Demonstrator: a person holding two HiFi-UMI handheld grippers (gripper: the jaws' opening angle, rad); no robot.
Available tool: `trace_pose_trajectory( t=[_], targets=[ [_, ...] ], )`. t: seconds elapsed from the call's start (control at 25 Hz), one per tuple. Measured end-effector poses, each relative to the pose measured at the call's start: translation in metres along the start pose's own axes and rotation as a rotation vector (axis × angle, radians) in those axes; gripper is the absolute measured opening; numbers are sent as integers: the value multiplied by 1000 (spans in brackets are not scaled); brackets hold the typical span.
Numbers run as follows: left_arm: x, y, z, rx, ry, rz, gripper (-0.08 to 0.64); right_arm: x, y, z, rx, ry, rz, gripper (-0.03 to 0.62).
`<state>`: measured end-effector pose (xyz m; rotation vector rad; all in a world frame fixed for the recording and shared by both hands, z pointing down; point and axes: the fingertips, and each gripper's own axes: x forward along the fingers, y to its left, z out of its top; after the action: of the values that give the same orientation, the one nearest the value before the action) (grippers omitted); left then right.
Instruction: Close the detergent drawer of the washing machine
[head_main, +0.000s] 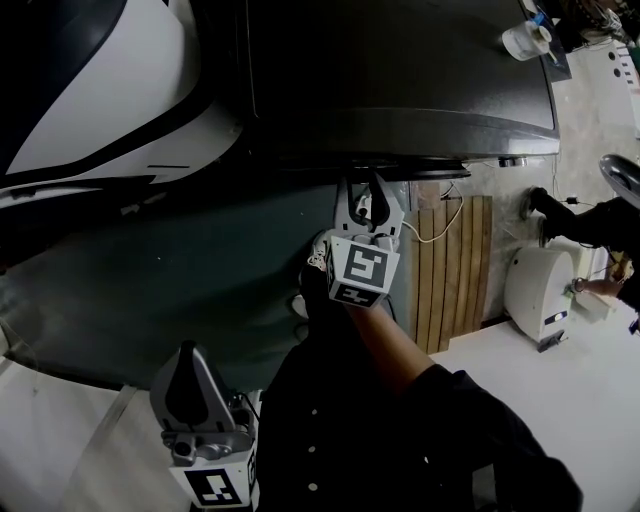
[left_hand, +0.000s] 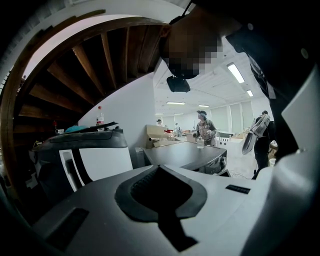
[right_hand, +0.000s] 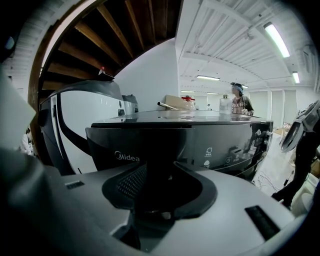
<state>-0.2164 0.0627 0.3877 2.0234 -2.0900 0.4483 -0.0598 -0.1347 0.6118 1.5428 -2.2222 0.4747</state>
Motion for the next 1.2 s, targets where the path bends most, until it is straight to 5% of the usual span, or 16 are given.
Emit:
trace_pose_trajectory(
  t=[1.2],
  targets=[
    [29, 6, 9, 7, -26, -18, 14, 14, 0, 9, -43, 15, -7, 153]
  ],
)
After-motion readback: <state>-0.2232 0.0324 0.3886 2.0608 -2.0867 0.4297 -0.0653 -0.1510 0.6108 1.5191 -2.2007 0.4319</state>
